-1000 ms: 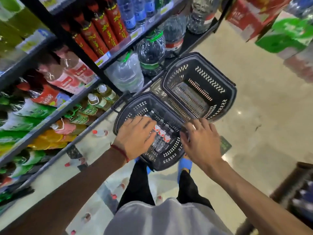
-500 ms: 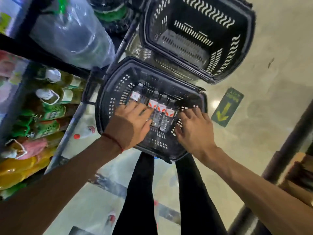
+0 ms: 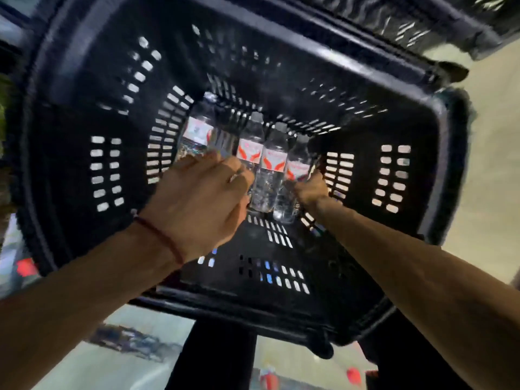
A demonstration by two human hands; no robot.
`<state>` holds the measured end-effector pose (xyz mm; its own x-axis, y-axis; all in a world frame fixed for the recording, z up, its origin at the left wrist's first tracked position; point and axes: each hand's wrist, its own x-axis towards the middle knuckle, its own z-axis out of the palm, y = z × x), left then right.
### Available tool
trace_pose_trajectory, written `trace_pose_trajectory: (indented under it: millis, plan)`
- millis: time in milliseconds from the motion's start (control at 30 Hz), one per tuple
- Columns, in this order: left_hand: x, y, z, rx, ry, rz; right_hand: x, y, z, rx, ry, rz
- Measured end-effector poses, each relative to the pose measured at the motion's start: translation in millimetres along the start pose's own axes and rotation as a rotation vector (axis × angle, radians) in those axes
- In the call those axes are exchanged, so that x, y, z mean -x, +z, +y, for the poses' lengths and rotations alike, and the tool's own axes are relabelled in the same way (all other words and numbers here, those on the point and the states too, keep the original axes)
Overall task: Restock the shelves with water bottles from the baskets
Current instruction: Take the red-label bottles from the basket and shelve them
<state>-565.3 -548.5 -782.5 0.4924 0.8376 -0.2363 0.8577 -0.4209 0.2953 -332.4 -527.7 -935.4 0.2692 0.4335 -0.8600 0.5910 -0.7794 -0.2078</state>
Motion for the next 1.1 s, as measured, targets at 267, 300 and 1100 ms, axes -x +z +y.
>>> trace_pose_trajectory:
  millis: [267, 300, 1100]
  plan:
    - [-7.1, 46.0, -14.0, 0.018, -0.014, -0.041, -54.6, 21.7, 21.7, -0.149, 0.058, -0.194]
    - [-6.6, 46.9, -13.8, 0.021, -0.024, -0.037, -49.5, 17.7, 17.0, -0.094, 0.074, -0.189]
    - [-47.3, 141.6, -16.0, 0.654, -0.928, -0.391, 61.6, -70.4, -4.6, -0.07, -0.385, -0.118]
